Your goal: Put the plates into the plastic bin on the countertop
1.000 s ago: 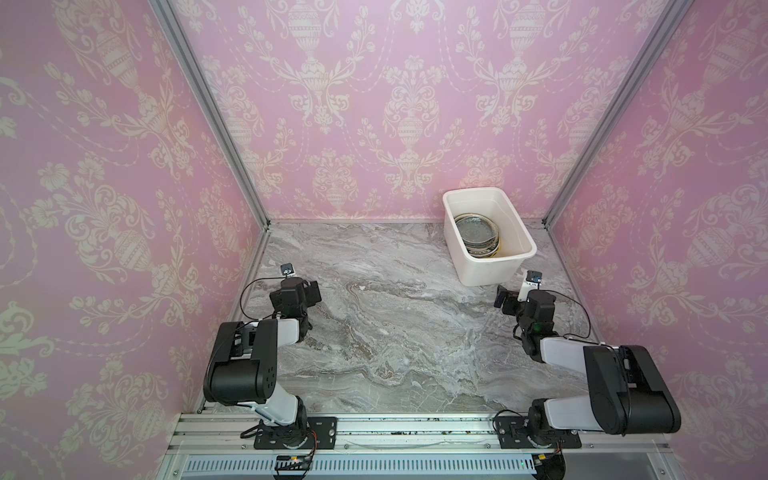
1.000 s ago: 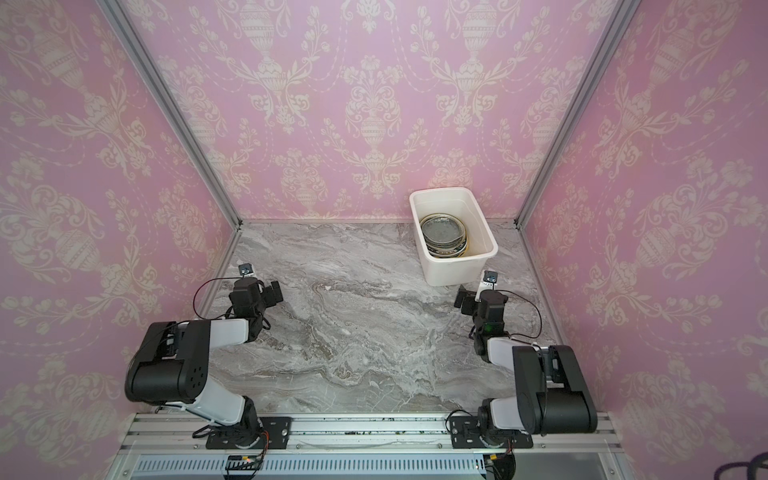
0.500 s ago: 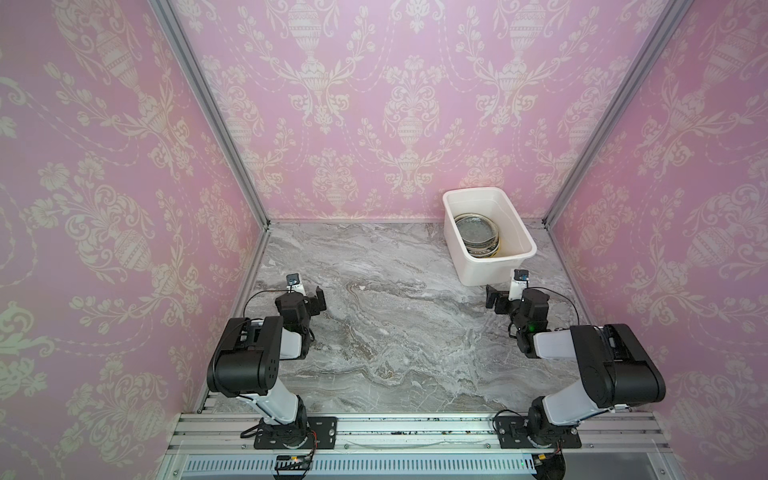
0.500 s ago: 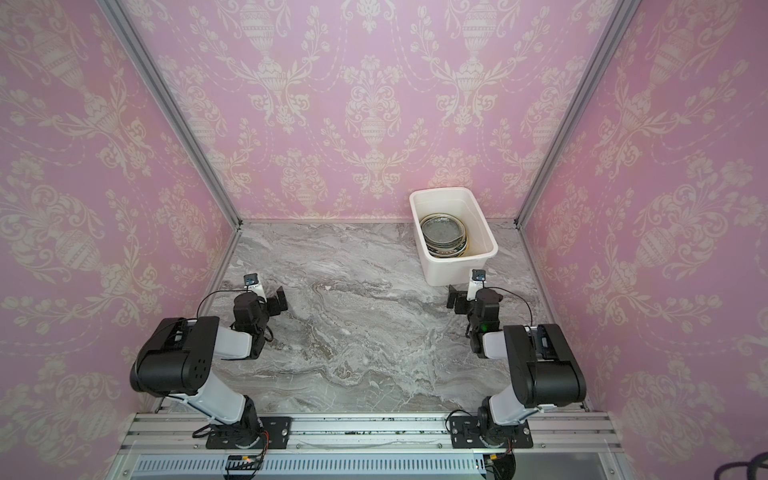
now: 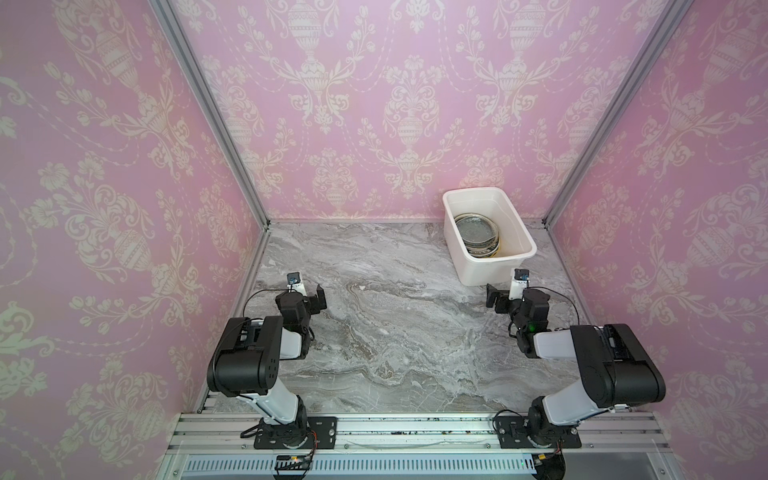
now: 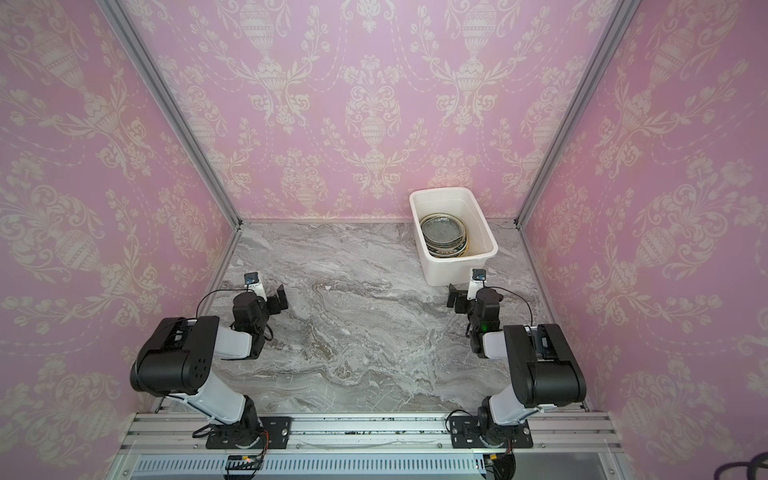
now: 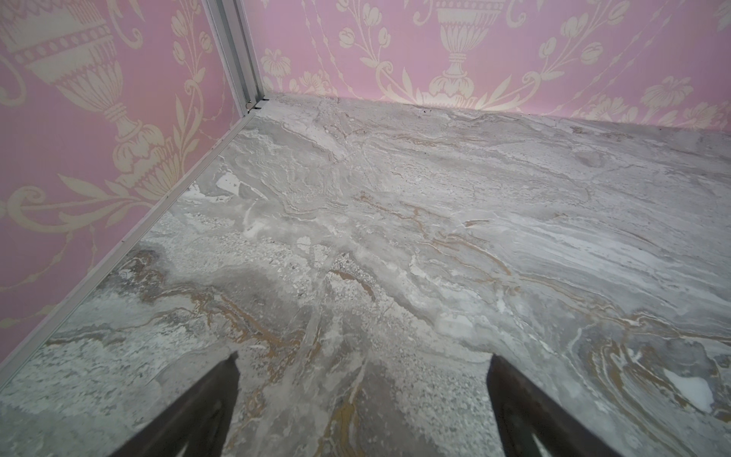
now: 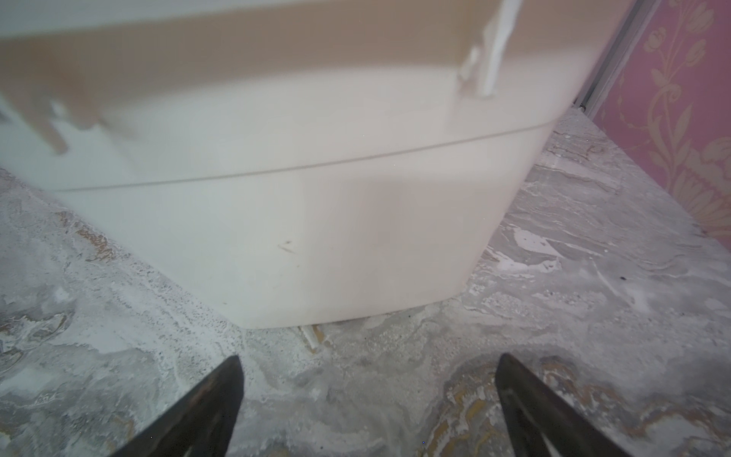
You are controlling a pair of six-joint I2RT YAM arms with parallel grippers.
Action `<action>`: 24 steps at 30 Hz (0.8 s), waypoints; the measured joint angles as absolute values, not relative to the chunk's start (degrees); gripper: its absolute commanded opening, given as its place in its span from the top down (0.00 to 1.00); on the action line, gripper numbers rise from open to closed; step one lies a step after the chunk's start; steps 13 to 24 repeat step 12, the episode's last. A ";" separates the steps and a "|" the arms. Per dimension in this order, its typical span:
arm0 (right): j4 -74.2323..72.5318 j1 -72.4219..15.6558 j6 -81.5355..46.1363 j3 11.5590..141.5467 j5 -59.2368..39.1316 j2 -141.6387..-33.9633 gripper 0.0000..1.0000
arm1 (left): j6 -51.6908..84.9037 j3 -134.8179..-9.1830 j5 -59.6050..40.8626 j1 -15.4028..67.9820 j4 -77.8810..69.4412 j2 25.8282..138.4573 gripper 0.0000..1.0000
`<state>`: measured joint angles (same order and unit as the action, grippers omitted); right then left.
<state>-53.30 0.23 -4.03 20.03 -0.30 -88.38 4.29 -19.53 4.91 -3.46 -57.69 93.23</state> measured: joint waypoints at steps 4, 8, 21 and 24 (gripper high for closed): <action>-53.28 0.23 -4.03 20.10 -0.27 -88.38 0.00 | 4.27 -19.53 4.78 -3.46 -57.69 93.23 0.01; -53.28 0.23 -4.03 20.29 -0.27 -88.38 0.00 | 4.27 -19.53 4.78 -3.46 -57.71 93.23 0.01; -53.28 0.23 -4.01 20.32 -0.27 -88.38 0.00 | 4.27 -19.53 4.78 -3.46 -57.76 93.23 0.01; -53.28 0.23 -4.01 20.32 -0.27 -88.38 0.00 | 4.27 -19.53 4.78 -3.46 -57.76 93.23 0.01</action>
